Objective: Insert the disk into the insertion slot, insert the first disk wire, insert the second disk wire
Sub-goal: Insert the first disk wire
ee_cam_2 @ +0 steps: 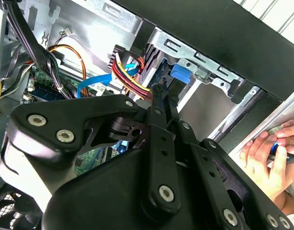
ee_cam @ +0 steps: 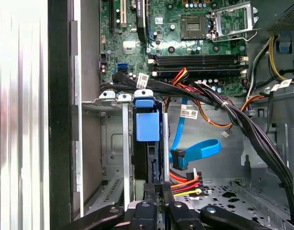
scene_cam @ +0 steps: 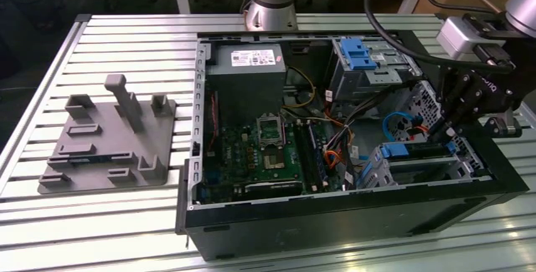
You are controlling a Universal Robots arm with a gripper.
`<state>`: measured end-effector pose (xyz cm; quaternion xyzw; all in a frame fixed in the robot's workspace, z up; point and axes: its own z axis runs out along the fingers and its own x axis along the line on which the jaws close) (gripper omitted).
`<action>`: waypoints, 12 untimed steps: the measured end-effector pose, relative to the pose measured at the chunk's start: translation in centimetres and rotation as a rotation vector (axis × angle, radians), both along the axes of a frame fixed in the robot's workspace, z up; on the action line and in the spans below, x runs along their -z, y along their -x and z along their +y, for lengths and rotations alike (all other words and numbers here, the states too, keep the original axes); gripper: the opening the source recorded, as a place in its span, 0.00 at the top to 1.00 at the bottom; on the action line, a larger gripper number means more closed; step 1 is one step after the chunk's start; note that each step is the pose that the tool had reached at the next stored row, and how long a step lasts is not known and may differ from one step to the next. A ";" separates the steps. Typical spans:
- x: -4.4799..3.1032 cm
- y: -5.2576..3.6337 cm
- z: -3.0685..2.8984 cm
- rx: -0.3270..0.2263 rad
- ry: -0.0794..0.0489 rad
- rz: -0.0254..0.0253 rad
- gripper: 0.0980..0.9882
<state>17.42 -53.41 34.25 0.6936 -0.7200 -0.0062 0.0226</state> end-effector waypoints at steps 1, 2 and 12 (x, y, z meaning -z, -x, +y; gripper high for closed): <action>0.01 0.00 -0.01 0.000 0.000 0.0000 0.93; 0.04 0.00 -0.02 0.000 0.000 0.0000 0.93; 0.31 0.03 -0.07 0.000 0.000 0.0000 0.93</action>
